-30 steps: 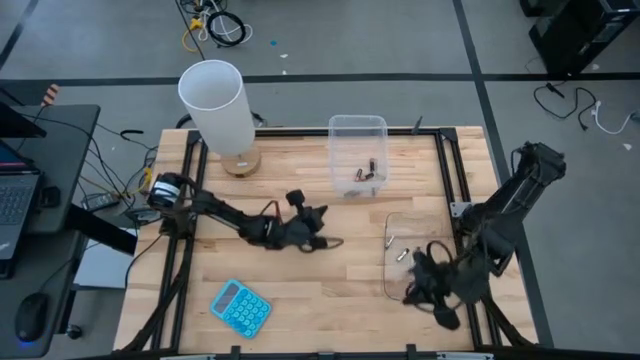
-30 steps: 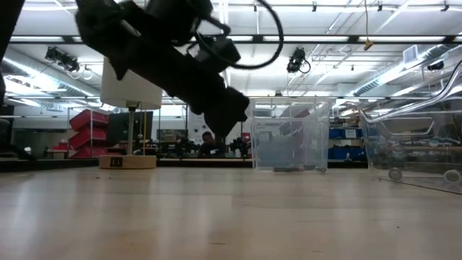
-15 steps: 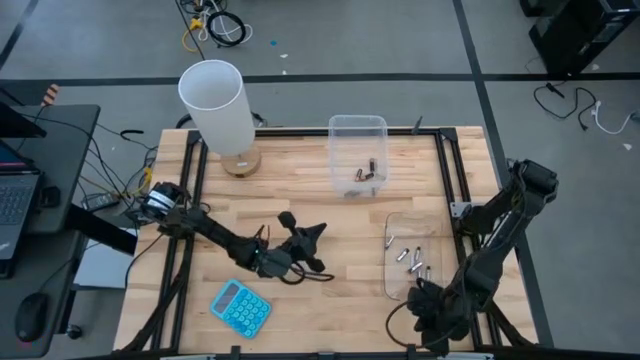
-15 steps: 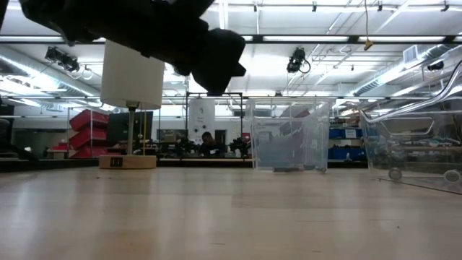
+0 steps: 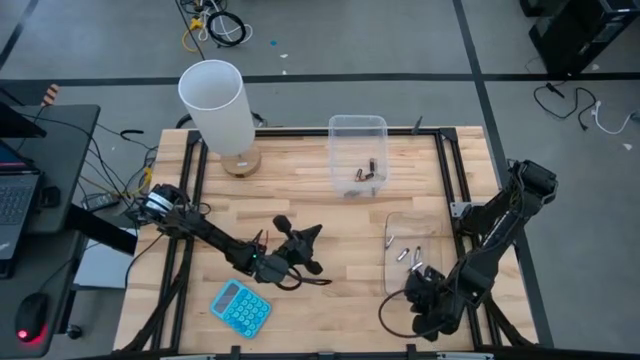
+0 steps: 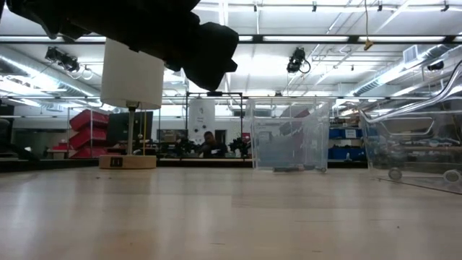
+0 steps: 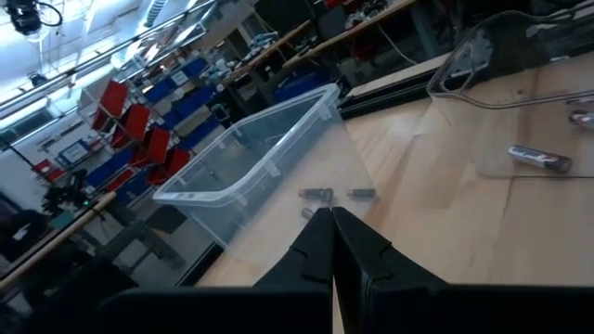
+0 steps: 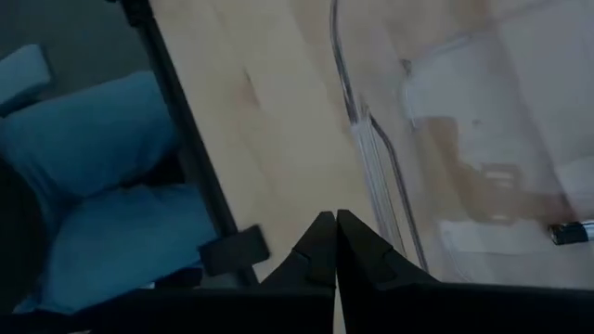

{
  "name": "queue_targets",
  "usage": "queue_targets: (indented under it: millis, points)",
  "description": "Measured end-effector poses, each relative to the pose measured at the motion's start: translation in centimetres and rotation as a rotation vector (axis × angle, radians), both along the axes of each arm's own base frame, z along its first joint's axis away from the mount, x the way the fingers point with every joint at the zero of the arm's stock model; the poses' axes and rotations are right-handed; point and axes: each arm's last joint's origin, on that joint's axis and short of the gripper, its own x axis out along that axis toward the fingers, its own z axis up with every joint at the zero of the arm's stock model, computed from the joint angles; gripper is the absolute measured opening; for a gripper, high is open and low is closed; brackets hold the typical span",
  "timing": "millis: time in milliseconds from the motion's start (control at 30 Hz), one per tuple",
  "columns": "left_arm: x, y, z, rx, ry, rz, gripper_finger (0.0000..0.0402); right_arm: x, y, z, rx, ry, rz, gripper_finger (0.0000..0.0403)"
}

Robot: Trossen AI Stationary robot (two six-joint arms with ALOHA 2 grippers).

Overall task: Sort batteries
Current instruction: Adjust the transparent bins

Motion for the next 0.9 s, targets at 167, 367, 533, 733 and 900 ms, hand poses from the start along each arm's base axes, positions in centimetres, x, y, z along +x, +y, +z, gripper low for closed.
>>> queue_targets:
  millis: [167,367,533,733,900]
  points:
    - [-0.1,-0.3,0.0,0.001,0.000,-0.008,0.0000,0.2,-0.6,-0.1,-0.028,0.021,-0.018,0.0000]
    - [-0.2,-0.4,0.0,0.001,0.001,-0.011,0.0000,0.4,-1.2,-0.2,-0.064,0.041,-0.029,0.0000]
    - [-0.2,-0.4,0.0,0.002,0.004,-0.011,0.0000,0.5,-1.9,-0.4,-0.116,0.072,-0.023,0.0000]
    - [-0.2,-0.4,0.0,0.003,0.004,-0.012,0.0000,0.6,-2.8,-0.6,-0.173,0.102,-0.004,0.0000]
    - [-0.2,-0.4,0.0,0.003,0.004,-0.012,0.0000,0.5,-3.6,-0.3,-0.211,0.127,0.004,0.0000]
